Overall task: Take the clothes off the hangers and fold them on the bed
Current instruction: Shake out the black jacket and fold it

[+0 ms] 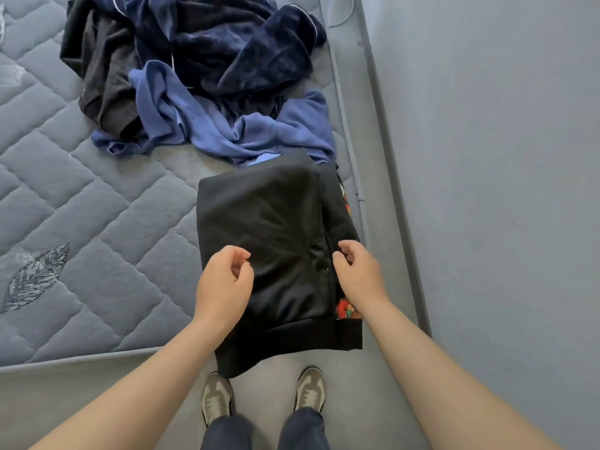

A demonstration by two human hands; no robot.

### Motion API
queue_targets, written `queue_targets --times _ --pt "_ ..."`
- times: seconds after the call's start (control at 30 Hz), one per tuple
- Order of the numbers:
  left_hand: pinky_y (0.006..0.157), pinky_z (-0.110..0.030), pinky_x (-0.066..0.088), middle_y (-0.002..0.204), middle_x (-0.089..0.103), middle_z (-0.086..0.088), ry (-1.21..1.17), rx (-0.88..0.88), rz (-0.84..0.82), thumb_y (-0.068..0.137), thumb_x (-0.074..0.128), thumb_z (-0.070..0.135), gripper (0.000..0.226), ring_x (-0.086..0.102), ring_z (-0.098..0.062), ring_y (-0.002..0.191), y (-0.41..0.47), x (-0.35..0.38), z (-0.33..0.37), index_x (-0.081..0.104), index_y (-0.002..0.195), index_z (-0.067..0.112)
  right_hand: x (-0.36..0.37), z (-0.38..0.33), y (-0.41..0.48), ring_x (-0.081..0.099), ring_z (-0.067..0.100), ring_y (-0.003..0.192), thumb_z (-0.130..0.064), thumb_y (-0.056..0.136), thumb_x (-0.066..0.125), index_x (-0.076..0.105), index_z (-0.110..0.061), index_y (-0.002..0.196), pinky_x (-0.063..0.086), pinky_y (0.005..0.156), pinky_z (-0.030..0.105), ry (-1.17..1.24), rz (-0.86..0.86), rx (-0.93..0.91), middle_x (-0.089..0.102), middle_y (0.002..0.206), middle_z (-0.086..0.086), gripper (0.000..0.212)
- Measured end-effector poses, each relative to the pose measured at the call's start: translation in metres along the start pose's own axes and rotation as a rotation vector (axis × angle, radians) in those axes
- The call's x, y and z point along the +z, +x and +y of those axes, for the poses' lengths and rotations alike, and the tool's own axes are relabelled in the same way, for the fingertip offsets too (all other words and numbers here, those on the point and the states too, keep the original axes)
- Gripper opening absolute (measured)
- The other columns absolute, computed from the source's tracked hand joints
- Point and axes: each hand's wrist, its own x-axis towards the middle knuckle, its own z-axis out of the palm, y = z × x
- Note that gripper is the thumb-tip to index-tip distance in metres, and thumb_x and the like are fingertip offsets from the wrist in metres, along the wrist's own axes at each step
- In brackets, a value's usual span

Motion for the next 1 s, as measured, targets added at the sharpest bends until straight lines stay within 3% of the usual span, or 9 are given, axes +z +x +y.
queue_targets --times 0.13,0.23,0.3,0.37,0.47,0.53,0.63,0.8,1.0 --pt "0.084 -0.040 0.049 0.106 0.055 -0.003 0.072 -0.120 0.084 0.088 0.053 0.014 0.024 0.056 -0.019 0.091 0.014 -0.007 -0.026 0.057 0.111 0.016 0.027 -0.020 0.009 0.056 0.024 0.113 -0.036 0.095 0.052 0.050 -0.013 0.131 0.049 0.094 0.041 -0.181 -0.039 -0.005 0.060 0.123 0.003 0.042" --pt "0.092 -0.046 0.047 0.112 0.053 -0.007 0.093 -0.163 0.045 0.088 0.055 0.015 0.027 0.054 -0.022 0.099 0.018 -0.008 -0.038 0.058 0.115 0.013 0.036 -0.023 0.015 0.058 0.024 0.088 -0.034 0.096 0.054 0.054 -0.015 0.087 0.044 0.067 0.032 -0.193 -0.007 -0.004 0.063 0.090 0.003 0.021" --pt "0.093 -0.047 0.046 0.111 0.051 -0.006 0.082 -0.150 0.028 0.088 0.055 0.015 0.027 0.053 -0.023 0.100 0.020 -0.007 -0.039 0.058 0.114 0.014 0.033 -0.024 0.021 0.054 0.025 0.076 -0.035 0.097 0.053 0.043 -0.017 0.070 0.037 0.059 0.033 -0.172 0.128 -0.092 0.054 0.073 0.000 0.034" --pt "0.093 -0.046 0.046 0.108 0.050 -0.004 0.085 -0.133 0.016 0.087 0.055 0.016 0.026 0.053 -0.023 0.098 0.024 -0.007 -0.037 0.058 0.114 0.016 0.029 -0.023 0.031 0.055 0.025 0.083 -0.038 0.096 0.054 0.047 -0.016 0.076 0.041 0.067 0.034 -0.195 0.200 -0.140 0.054 0.084 0.003 0.030" --pt "0.093 -0.046 0.045 0.103 0.050 -0.003 0.118 -0.124 0.004 0.087 0.056 0.018 0.026 0.052 -0.023 0.094 0.030 -0.005 -0.036 0.059 0.113 0.018 0.028 -0.018 0.044 0.054 0.025 0.112 -0.045 0.091 0.060 0.052 -0.013 0.123 0.047 0.092 0.037 -0.151 -0.054 0.033 0.053 0.122 0.006 0.045" --pt "0.093 -0.046 0.045 0.104 0.050 -0.004 0.126 -0.130 -0.013 0.087 0.056 0.019 0.026 0.052 -0.025 0.095 0.032 -0.006 -0.037 0.060 0.112 0.019 0.031 -0.015 0.049 0.054 0.025 0.117 -0.046 0.090 0.062 0.047 -0.011 0.134 0.046 0.096 0.036 -0.058 -0.142 0.098 0.057 0.126 0.004 0.058" --pt "0.091 -0.046 0.047 0.106 0.051 -0.005 0.118 -0.137 -0.033 0.087 0.056 0.020 0.024 0.053 -0.025 0.096 0.035 -0.009 -0.040 0.060 0.111 0.018 0.026 -0.018 0.050 0.064 0.022 0.094 -0.043 0.091 0.061 0.066 -0.006 0.094 0.047 0.074 0.027 0.080 -0.142 -0.015 0.069 0.092 0.004 0.038" --pt "0.081 -0.039 0.049 0.105 0.053 -0.005 0.070 -0.156 0.047 0.088 0.061 0.027 0.020 0.055 -0.019 0.088 0.042 -0.014 -0.043 0.056 0.104 0.018 -0.012 0.000 0.050 0.057 0.007 0.058 -0.052 0.091 0.055 0.056 -0.017 0.054 0.040 0.055 0.023 0.203 0.099 0.034 0.058 0.055 -0.007 0.051" --pt "0.075 -0.030 0.040 0.113 0.055 0.000 0.006 -0.364 -0.151 0.088 0.057 0.051 0.054 0.053 -0.017 0.096 0.058 0.000 -0.040 0.048 0.124 0.012 -0.015 0.025 0.055 0.059 0.018 0.078 -0.061 0.094 0.041 0.062 -0.007 0.082 0.043 0.063 0.028 0.086 -0.035 0.331 0.064 0.083 0.005 0.059"
